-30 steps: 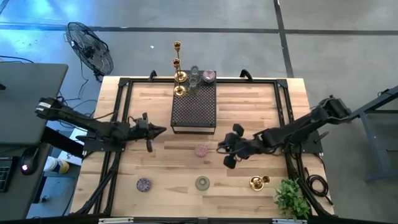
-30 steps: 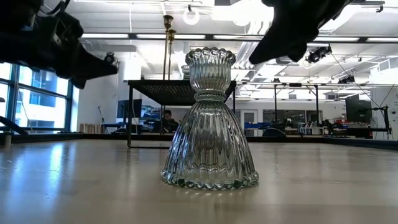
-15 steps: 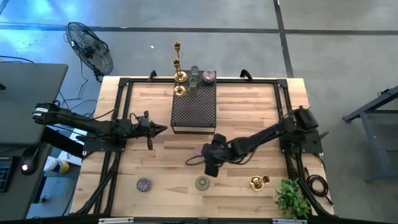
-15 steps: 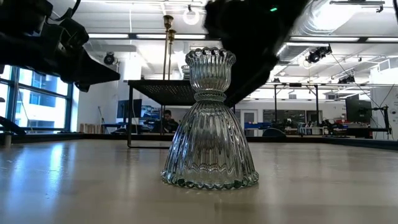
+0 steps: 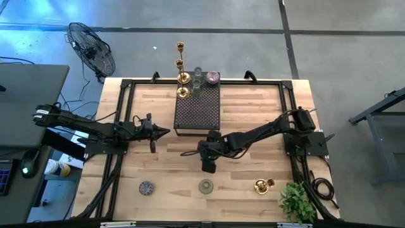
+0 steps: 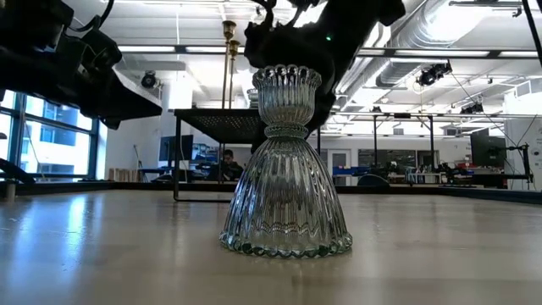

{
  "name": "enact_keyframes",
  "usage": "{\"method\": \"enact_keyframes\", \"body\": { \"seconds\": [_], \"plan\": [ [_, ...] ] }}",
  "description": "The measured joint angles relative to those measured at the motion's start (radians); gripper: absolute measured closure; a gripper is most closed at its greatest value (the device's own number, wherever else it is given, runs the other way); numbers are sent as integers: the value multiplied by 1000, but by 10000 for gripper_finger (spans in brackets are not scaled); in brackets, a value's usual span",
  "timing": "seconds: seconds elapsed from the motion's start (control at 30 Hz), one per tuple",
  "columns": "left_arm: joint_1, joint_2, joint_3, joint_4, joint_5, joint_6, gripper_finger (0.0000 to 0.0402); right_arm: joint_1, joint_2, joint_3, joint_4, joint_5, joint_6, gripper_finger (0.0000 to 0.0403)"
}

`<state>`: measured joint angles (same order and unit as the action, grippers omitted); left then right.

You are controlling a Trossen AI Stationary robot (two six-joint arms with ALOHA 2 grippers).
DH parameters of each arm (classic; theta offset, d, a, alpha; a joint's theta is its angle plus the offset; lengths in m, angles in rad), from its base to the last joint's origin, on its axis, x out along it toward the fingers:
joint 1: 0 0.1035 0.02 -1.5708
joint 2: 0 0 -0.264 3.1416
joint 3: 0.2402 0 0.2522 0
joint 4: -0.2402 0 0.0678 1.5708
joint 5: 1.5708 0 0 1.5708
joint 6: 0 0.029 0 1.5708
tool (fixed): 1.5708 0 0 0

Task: Pick & Place candle stick holders
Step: Put the pink patterned scented candle on the shelf

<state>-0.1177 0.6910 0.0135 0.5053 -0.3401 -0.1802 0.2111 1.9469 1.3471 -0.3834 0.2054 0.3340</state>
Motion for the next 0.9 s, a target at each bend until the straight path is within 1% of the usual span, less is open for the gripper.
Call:
{"method": "enact_keyframes", "body": {
  "seconds": [0.23, 0.37, 0.43, 0.67, 0.9],
  "plan": [
    [0, 0, 0, 0, 0, 0, 401, -16, 5, -21, 15, 3, -52, 81],
    [0, 0, 0, 0, 0, 0, 401, -18, 49, -21, 26, -2, -82, 81],
    [0, 0, -1, -7, 0, 0, 401, -22, 71, -22, 27, -22, -87, 81],
    [0, 0, -1, -8, 0, 0, 401, -30, 72, -21, 36, -19, -118, 81],
    [0, 0, -1, -9, -1, 0, 401, -46, 91, -21, 35, -60, -118, 86]
  ]
}}
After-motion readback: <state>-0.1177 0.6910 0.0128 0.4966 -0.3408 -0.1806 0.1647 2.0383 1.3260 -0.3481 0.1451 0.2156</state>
